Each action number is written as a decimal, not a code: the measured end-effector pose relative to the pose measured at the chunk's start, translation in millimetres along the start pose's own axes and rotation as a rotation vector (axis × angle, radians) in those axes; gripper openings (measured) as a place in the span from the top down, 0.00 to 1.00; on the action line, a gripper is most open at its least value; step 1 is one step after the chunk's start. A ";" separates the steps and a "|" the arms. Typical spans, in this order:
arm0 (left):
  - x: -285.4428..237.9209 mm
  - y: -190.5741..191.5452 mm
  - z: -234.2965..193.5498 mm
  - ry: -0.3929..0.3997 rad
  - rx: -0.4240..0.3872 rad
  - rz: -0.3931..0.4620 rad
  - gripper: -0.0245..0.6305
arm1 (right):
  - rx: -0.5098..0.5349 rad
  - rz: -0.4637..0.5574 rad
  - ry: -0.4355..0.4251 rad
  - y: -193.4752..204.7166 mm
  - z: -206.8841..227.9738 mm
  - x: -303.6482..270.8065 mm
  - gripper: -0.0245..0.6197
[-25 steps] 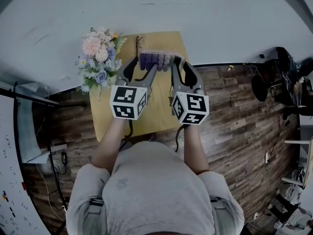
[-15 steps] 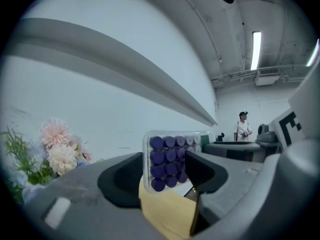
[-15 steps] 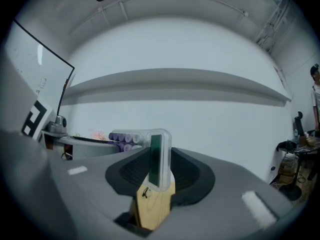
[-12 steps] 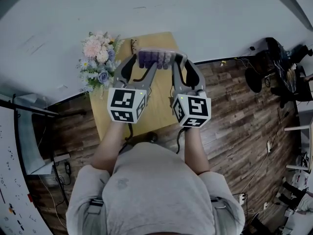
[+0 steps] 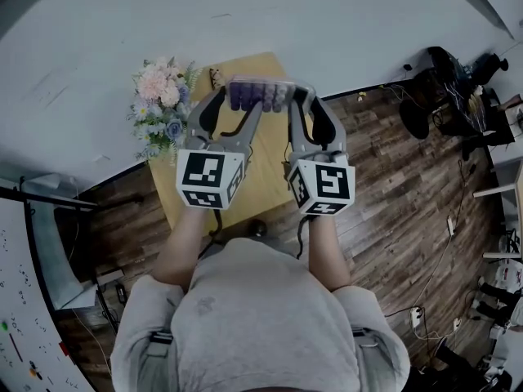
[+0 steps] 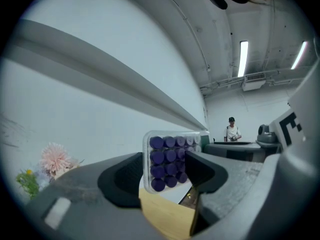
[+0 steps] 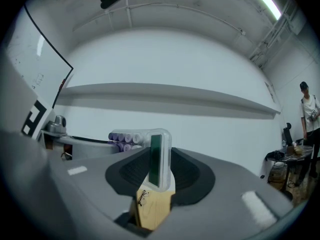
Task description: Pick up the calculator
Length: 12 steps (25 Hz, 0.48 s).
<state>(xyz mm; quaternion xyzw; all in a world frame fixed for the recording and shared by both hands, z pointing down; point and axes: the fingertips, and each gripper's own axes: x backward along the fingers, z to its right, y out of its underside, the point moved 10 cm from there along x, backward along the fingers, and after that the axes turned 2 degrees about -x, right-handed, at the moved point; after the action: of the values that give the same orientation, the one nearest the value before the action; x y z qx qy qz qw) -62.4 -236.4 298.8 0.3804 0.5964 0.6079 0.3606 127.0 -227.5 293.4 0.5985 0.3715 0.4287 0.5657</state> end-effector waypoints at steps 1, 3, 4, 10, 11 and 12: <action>1.9 -1.5 0.5 0.008 -0.003 0.006 0.54 | 0.003 0.007 0.007 -1.4 -1.7 2.9 0.77; 5.4 -4.2 2.1 0.022 -0.010 0.017 0.54 | 0.007 0.020 0.022 -3.8 -4.5 8.9 0.77; 7.4 -5.6 3.3 0.029 -0.014 0.022 0.54 | 0.008 0.026 0.029 -5.1 -5.8 12.1 0.77; 21.1 -14.4 10.8 0.061 -0.034 0.045 0.54 | 0.017 0.061 0.061 -12.5 -13.9 31.5 0.77; 23.5 -15.5 12.0 0.065 -0.036 0.047 0.54 | 0.019 0.066 0.066 -13.3 -15.2 34.7 0.77; 25.9 -16.3 13.3 0.070 -0.039 0.050 0.54 | 0.021 0.070 0.070 -13.9 -16.4 38.0 0.77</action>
<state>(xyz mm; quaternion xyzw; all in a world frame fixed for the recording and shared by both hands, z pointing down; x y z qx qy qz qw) -62.4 -206.9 283.3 0.3667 0.5870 0.6411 0.3315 125.7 -185.2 282.9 0.6016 0.3742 0.4652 0.5307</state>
